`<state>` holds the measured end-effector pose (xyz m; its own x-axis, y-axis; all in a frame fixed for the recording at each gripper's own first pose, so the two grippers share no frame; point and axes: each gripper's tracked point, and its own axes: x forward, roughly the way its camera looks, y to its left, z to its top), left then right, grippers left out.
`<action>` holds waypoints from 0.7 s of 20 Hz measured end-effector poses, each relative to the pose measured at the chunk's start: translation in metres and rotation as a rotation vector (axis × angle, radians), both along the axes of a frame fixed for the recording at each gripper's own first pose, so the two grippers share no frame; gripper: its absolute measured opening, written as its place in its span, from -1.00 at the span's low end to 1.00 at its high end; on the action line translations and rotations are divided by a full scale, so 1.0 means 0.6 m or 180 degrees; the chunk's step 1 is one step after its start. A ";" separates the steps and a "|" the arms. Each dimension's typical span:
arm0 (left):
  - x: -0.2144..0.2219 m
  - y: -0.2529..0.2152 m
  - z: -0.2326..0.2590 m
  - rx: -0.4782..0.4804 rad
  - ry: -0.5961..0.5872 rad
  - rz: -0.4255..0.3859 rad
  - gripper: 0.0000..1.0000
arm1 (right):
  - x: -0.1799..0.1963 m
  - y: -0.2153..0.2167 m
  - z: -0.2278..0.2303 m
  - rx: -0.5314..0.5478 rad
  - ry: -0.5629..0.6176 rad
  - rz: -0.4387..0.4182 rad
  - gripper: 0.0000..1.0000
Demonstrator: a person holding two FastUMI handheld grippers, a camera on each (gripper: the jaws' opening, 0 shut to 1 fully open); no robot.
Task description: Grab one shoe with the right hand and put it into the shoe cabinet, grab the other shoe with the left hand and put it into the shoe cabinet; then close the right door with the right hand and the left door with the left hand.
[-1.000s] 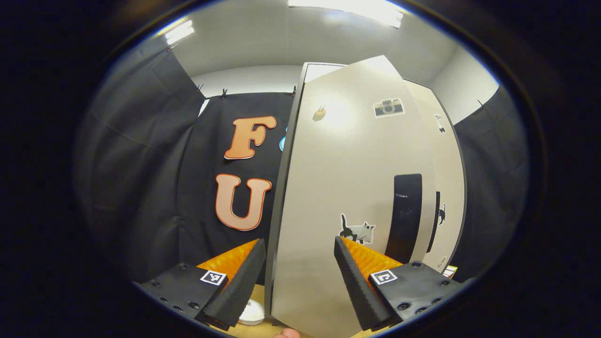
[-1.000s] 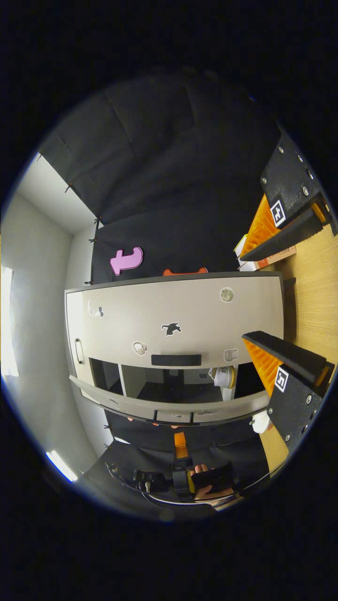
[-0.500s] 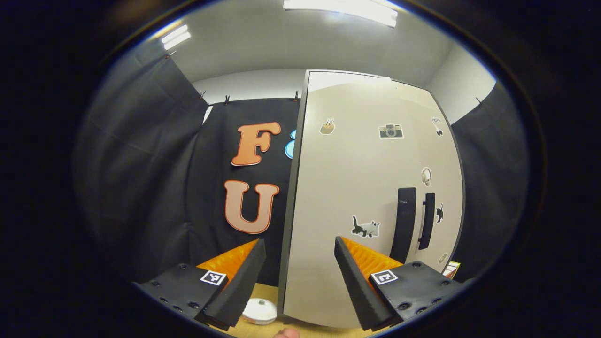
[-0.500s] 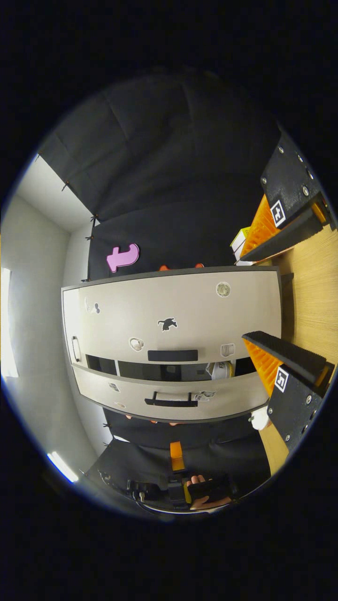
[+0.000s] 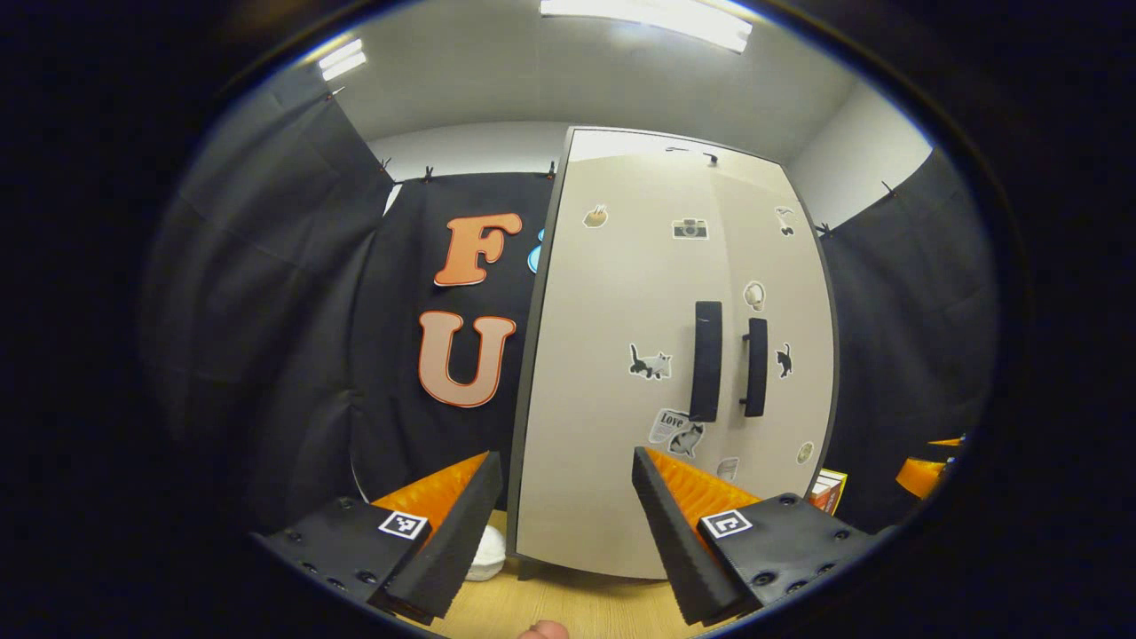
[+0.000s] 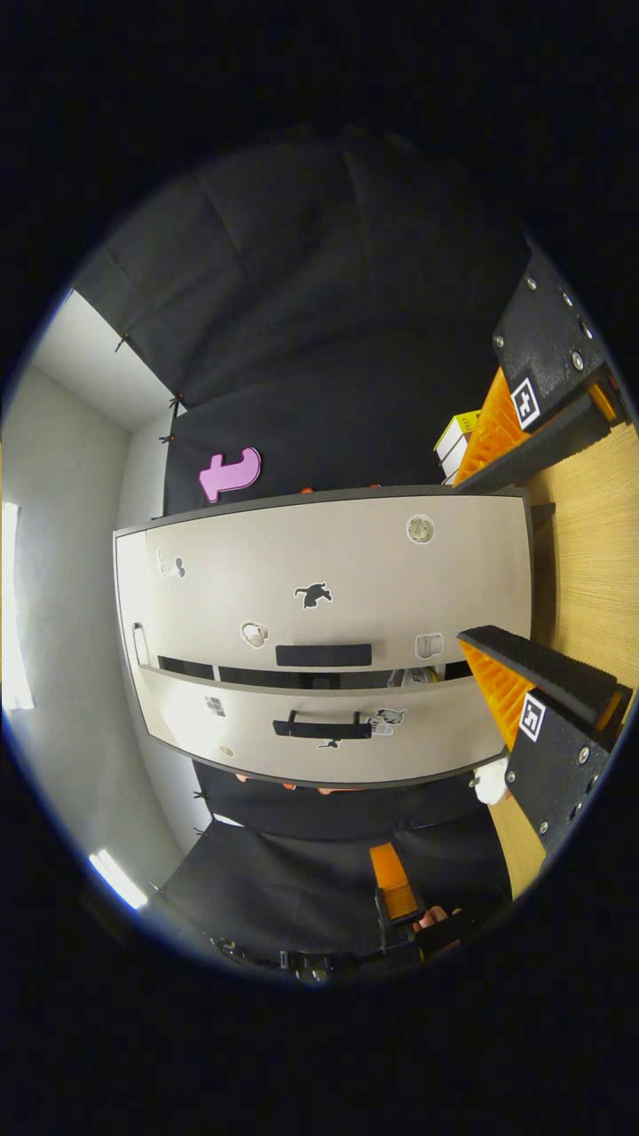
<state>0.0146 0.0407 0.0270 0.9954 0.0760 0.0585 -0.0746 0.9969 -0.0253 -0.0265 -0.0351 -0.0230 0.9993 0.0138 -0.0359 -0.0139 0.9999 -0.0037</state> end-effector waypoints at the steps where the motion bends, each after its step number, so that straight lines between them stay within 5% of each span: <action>1: -0.011 -0.011 -0.012 -0.0016 0.0036 -0.0027 0.92 | 0.000 0.003 -0.001 0.0005 0.0007 0.0008 0.84; 14: -0.070 -0.028 -0.100 -0.0098 0.0336 0.0063 0.93 | -0.013 0.015 -0.018 0.0072 -0.0005 0.0004 0.85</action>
